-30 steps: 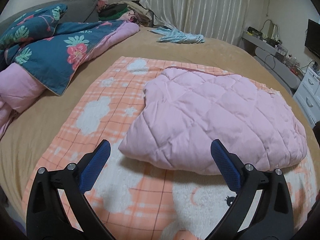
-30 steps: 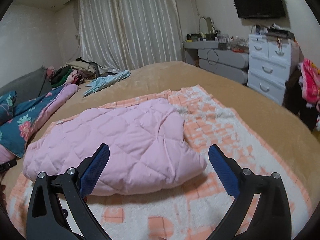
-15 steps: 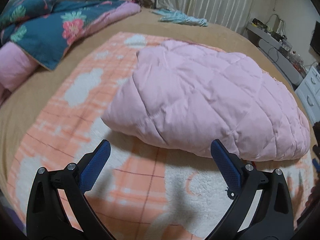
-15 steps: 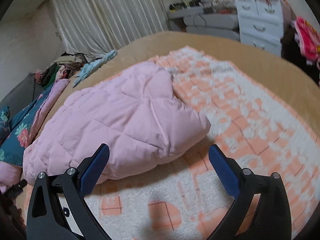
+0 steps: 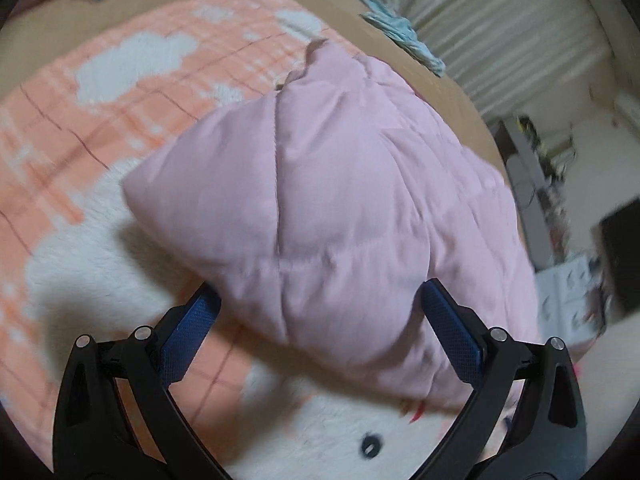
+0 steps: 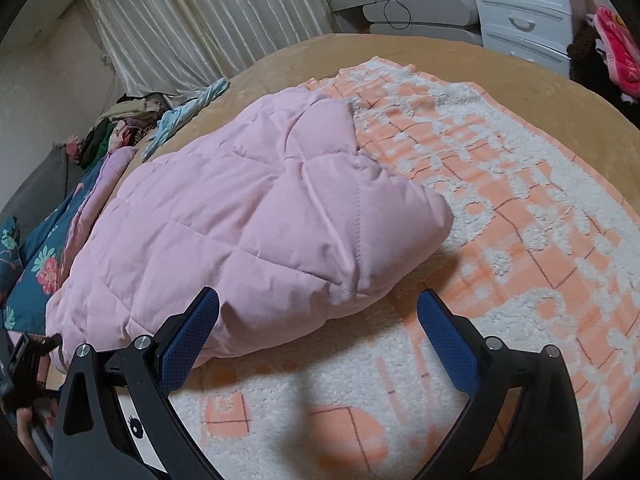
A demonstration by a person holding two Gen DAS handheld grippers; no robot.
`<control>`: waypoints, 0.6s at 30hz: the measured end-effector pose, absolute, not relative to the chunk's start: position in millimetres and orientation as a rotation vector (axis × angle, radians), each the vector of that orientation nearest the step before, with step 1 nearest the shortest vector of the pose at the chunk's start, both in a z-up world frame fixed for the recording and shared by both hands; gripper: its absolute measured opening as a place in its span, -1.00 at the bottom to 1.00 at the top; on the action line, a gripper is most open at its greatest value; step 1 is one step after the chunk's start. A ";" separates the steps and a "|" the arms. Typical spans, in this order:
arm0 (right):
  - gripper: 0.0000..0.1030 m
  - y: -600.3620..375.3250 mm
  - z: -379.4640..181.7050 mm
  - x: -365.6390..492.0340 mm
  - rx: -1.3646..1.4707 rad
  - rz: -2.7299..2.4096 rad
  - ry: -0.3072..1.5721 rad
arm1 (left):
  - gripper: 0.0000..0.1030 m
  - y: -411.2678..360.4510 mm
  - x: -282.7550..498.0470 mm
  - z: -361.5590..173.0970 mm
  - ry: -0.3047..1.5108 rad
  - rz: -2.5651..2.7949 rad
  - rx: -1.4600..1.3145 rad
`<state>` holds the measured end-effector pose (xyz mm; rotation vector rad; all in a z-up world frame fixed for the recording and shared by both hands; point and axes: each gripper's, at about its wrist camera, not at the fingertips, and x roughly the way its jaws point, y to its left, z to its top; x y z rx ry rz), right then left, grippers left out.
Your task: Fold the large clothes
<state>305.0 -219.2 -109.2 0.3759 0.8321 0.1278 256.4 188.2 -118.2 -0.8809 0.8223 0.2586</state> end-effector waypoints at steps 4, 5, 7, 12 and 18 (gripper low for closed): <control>0.92 -222.5 -115.7 315.1 0.431 0.142 0.854 | 0.84 193.3 268.8 -127.6 0.813 0.276 -0.941; 0.92 -223.9 -117.7 318.1 0.449 0.146 0.861 | 0.84 193.3 271.0 -128.9 0.813 0.278 -0.941; 0.92 -227.1 -122.0 323.6 0.501 0.156 0.874 | 0.84 193.0 275.7 -131.6 0.815 0.281 -0.937; 0.92 -230.6 -131.2 334.9 0.603 0.196 0.897 | 0.84 195.3 280.7 -138.4 0.797 0.274 -0.942; 0.92 -231.1 -148.4 360.8 0.664 0.230 0.894 | 0.84 197.0 285.5 -141.7 0.784 0.265 -0.939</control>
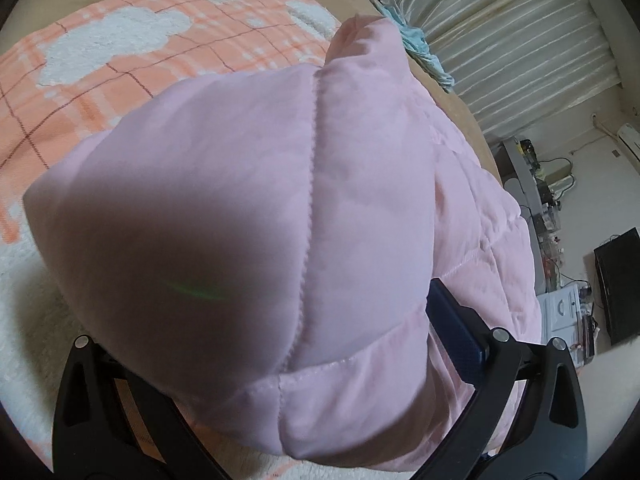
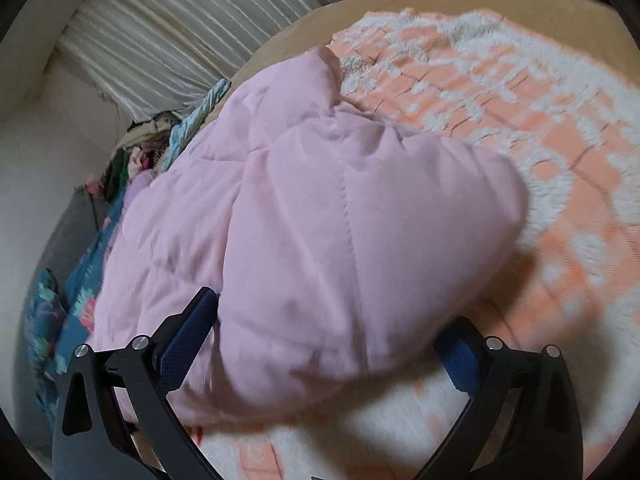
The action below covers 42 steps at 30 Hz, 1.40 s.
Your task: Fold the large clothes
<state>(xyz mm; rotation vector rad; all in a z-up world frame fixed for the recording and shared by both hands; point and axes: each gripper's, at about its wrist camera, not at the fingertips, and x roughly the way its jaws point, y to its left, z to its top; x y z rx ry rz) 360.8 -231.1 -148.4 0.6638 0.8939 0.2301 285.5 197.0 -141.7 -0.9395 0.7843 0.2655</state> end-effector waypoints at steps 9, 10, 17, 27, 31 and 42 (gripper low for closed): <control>0.71 -226.3 -150.1 381.0 0.689 0.291 0.881 | 0.84 199.1 288.8 -143.3 0.772 0.261 -0.916; 0.65 -226.9 -149.4 381.3 0.703 0.313 0.883 | 0.84 198.8 289.0 -142.9 0.768 0.264 -0.913; -0.04 -220.7 -131.7 375.9 0.653 0.371 0.853 | 0.83 195.8 290.2 -140.5 0.760 0.277 -0.891; -0.26 -202.1 -108.2 366.0 0.476 0.374 0.793 | 0.09 178.7 291.3 -111.8 0.736 0.303 -0.741; -0.31 -195.2 -100.1 362.4 0.425 0.369 0.774 | -0.27 166.6 289.9 -92.1 0.718 0.301 -0.640; -0.45 -178.0 -49.2 328.7 0.246 0.409 0.614 | -0.46 145.8 272.5 -31.4 0.645 0.259 -0.469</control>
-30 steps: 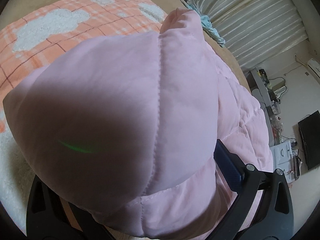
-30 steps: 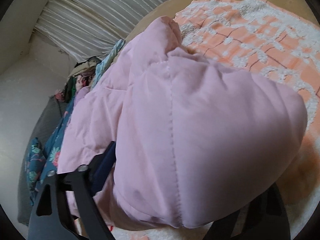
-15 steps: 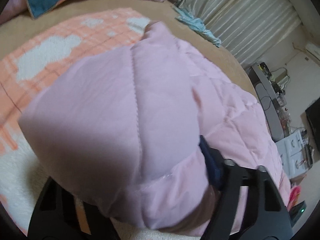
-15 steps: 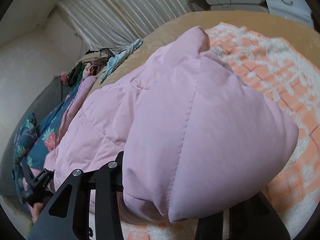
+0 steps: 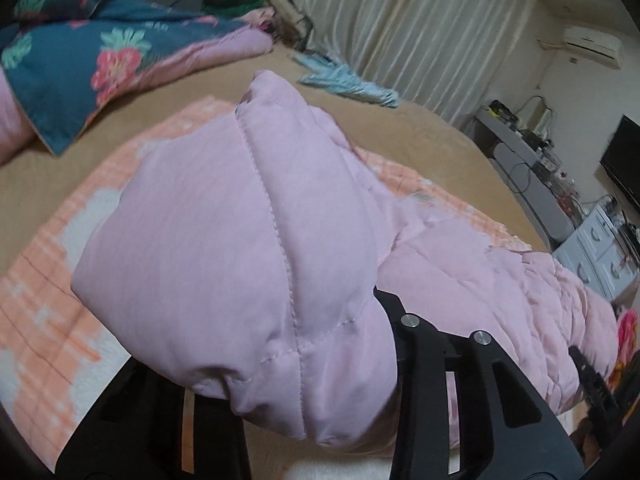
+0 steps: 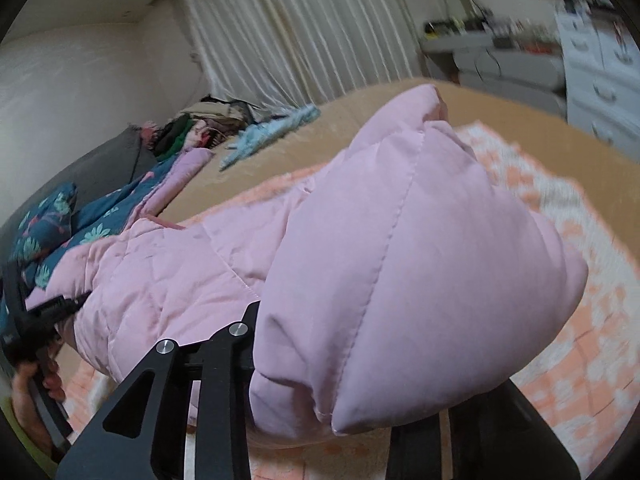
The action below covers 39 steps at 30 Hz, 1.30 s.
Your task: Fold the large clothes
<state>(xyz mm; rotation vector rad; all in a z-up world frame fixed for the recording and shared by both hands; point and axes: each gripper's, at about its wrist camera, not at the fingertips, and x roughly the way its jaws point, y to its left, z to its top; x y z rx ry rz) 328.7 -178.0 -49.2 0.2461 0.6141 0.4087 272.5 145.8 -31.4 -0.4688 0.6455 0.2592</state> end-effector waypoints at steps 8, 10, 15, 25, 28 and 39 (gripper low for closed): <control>-0.46 -180.2 -25.7 283.3 0.159 0.438 0.516 | -0.46 140.8 243.0 -7.6 0.627 0.225 -0.421; -0.46 -182.8 -23.5 271.5 0.143 0.443 0.510 | -0.46 141.0 235.4 -7.1 0.631 0.221 -0.417; -0.46 -186.6 -25.3 248.7 0.114 0.449 0.508 | -0.46 142.3 215.7 -9.2 0.651 0.221 -0.398; -0.46 -198.2 -38.1 214.9 0.139 0.429 0.542 | -0.46 138.3 183.3 -15.0 0.680 0.209 -0.367; -0.46 -200.8 -41.0 205.9 0.148 0.422 0.554 | -0.46 136.6 174.6 -17.2 0.685 0.207 -0.364; -0.45 -204.2 -55.5 167.7 0.160 0.405 0.611 | -0.44 139.1 142.4 -33.8 0.716 0.206 -0.355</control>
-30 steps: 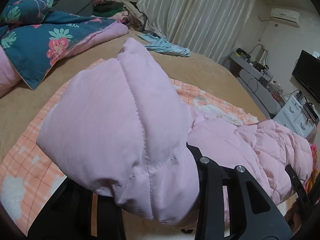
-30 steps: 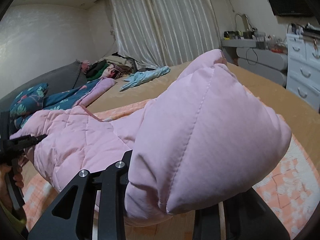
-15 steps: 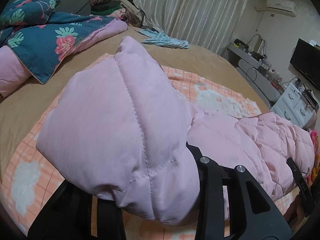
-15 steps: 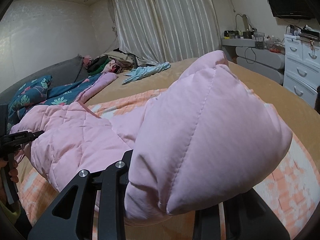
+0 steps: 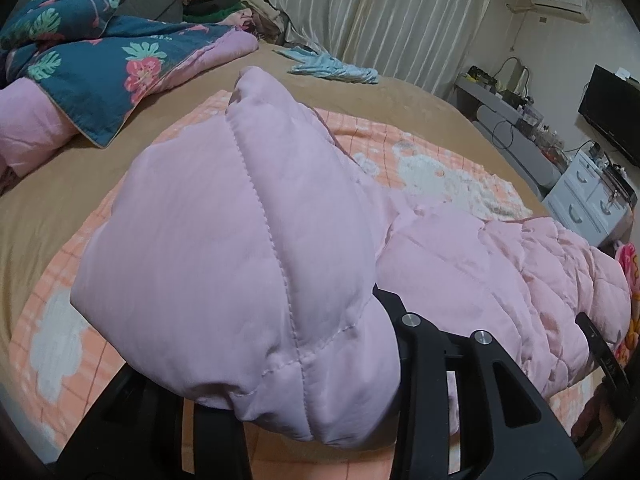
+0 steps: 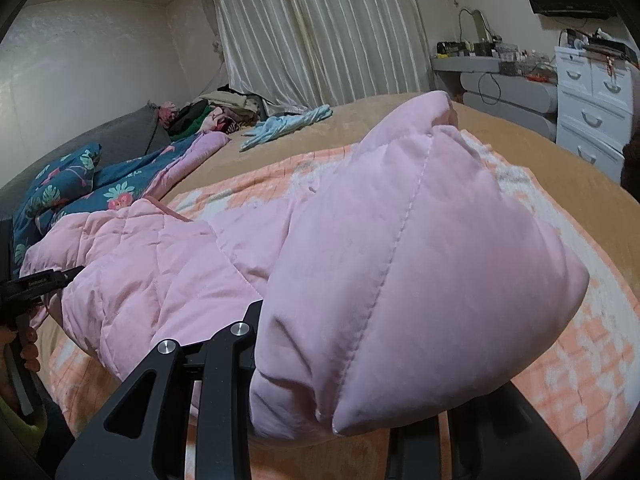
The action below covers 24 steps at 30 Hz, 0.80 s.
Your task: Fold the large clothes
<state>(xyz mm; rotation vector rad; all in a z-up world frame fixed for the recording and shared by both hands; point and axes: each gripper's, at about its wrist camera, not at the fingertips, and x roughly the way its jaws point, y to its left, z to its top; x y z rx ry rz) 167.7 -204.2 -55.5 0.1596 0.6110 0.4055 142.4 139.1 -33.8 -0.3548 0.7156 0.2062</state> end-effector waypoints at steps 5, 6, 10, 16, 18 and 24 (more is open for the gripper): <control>-0.45 -205.2 -60.6 158.4 0.172 0.398 0.642 | -0.42 138.7 129.3 -40.6 0.725 0.206 -0.352; -0.44 -205.9 -61.1 157.0 0.175 0.398 0.646 | -0.42 138.2 126.9 -41.7 0.727 0.206 -0.349; -0.43 -208.2 -62.9 151.8 0.192 0.398 0.664 | -0.42 136.4 119.4 -47.0 0.738 0.208 -0.342; -0.38 -208.8 -67.8 149.8 0.214 0.383 0.699 | -0.39 134.7 111.2 -54.9 0.755 0.212 -0.338; -0.35 -210.0 -70.9 150.7 0.225 0.375 0.714 | -0.38 134.9 109.1 -58.4 0.761 0.215 -0.344; -0.17 -217.2 -85.6 167.5 0.273 0.337 0.796 | -0.31 134.9 103.3 -70.9 0.778 0.224 -0.360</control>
